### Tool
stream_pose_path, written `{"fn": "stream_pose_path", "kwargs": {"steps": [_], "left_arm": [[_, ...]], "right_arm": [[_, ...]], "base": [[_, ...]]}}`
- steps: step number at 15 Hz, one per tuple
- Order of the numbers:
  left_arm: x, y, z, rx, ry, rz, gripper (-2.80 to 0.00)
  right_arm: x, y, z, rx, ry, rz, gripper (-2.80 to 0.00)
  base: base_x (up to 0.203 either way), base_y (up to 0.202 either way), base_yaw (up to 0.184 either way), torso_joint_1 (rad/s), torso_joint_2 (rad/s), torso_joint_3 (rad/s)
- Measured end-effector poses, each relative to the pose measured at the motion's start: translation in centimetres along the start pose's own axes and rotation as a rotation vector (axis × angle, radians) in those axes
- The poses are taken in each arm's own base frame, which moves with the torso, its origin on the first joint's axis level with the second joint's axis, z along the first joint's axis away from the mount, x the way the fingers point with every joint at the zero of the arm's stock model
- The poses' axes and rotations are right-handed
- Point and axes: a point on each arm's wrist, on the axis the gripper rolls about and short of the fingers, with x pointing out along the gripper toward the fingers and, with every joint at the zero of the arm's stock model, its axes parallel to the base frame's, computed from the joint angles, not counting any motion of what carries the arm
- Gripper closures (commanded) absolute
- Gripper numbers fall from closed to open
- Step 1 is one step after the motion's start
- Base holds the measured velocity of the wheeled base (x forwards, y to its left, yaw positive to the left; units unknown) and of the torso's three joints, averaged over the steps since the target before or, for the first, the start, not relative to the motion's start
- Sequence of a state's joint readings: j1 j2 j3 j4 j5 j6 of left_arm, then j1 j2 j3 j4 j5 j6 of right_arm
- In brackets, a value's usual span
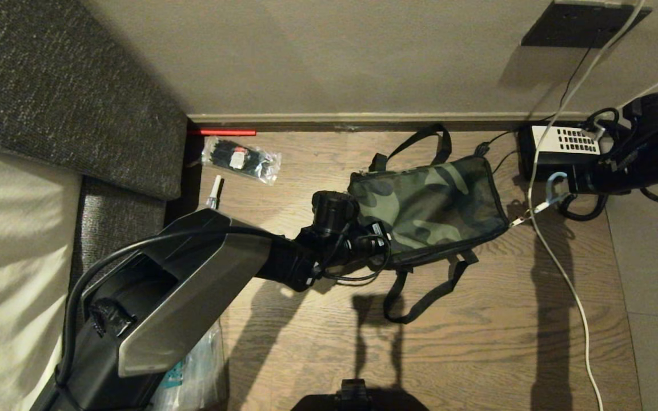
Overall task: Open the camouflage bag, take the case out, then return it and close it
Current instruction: Open the top of the storage box
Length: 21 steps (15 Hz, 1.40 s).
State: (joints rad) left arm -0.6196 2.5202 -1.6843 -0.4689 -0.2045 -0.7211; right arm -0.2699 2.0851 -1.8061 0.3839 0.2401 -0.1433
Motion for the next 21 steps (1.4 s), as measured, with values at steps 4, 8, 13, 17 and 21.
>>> {"fn": "stream_pose_path", "kwargs": {"steps": [4, 8, 13, 17, 21], "left_arm": [[0.0, 0.0, 0.0, 0.0, 0.0, -0.001, 0.0], [-0.1, -0.1, 0.0, 0.0, -0.001, -0.001, 0.0], [-0.1, -0.3, -0.1, 0.001, 0.002, -0.004, 0.0], [-0.2, -0.4, 0.0, 0.002, -0.001, -0.005, 0.0], [-0.2, -0.6, 0.1, 0.003, -0.002, -0.01, 0.0]], "right_arm": [[0.5, -0.8, 0.7, -0.007, -0.022, -0.019, 0.0], [1.2, -1.0, 1.2, -0.015, -0.031, -0.013, 0.0], [0.0, 2.3, 2.2, -0.048, -0.066, 0.15, 0.0], [-1.0, 4.1, 2.9, -0.059, -0.098, 0.24, 0.0], [-1.4, 5.0, 3.3, -0.069, -0.118, 0.288, 0.0]], "base": [[0.0, 0.0, 0.0, 0.0, 0.0, 0.0], [0.0, 0.0, 0.0, 0.0, 0.0, 0.0], [0.0, 0.0, 0.0, 0.0, 0.0, 0.0], [0.0, 0.0, 0.0, 0.0, 0.0, 0.0], [0.0, 0.0, 0.0, 0.0, 0.0, 0.0]]}}
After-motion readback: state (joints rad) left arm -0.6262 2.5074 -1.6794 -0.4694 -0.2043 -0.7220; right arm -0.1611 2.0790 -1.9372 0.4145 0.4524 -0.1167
